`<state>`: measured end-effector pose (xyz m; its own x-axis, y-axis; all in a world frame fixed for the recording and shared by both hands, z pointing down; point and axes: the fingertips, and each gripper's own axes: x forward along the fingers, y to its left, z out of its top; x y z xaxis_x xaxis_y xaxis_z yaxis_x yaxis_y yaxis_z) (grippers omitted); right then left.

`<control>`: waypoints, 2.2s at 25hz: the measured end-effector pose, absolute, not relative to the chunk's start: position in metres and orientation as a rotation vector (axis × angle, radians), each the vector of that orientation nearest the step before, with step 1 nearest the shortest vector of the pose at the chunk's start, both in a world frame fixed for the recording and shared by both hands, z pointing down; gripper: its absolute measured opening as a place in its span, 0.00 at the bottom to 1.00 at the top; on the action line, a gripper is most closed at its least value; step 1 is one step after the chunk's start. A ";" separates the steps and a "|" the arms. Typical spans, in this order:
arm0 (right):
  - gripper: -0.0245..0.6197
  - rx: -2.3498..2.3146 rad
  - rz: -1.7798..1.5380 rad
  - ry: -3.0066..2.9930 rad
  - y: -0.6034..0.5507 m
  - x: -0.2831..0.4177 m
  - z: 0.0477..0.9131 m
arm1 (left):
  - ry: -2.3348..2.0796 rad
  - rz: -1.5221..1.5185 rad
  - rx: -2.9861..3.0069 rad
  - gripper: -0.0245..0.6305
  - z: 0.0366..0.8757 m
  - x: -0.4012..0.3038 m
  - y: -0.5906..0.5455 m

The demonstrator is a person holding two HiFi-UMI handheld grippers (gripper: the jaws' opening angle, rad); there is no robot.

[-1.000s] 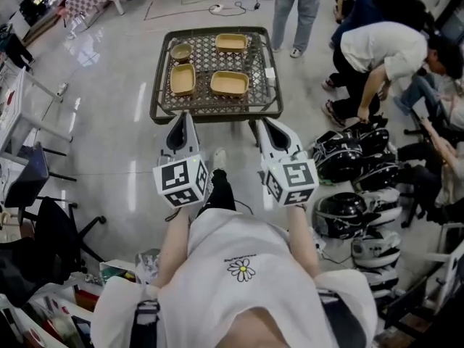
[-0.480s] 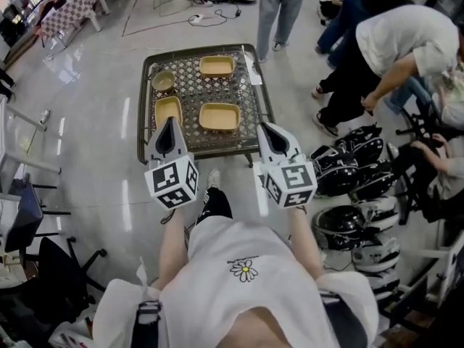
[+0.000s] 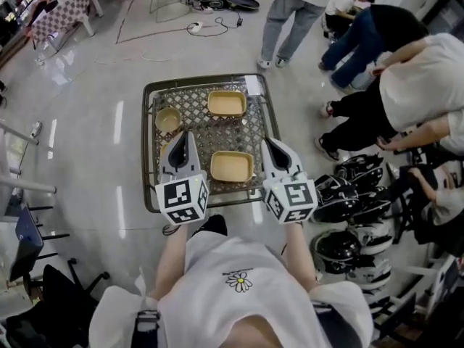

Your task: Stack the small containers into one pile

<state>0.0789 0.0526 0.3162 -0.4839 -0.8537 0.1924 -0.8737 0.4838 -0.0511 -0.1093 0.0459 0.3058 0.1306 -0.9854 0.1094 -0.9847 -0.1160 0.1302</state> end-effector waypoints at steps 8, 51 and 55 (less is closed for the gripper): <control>0.09 1.617 0.220 -2.520 -0.001 0.044 0.310 | -1.866 0.025 2.286 0.08 0.315 -0.132 -0.019; 0.21 1.302 0.837 -2.198 -0.021 0.094 0.508 | -1.411 0.557 1.955 0.24 0.532 -0.071 -0.009; 0.25 1.249 0.993 -2.075 0.008 0.102 0.555 | -1.366 0.749 1.887 0.24 0.585 -0.073 0.026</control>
<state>0.1020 0.0079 0.5546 -0.4411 -0.5163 0.7341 -0.8956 0.3065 -0.3225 -0.0729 0.0261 0.5847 0.2836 -0.5652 0.7747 -0.9571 -0.2174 0.1918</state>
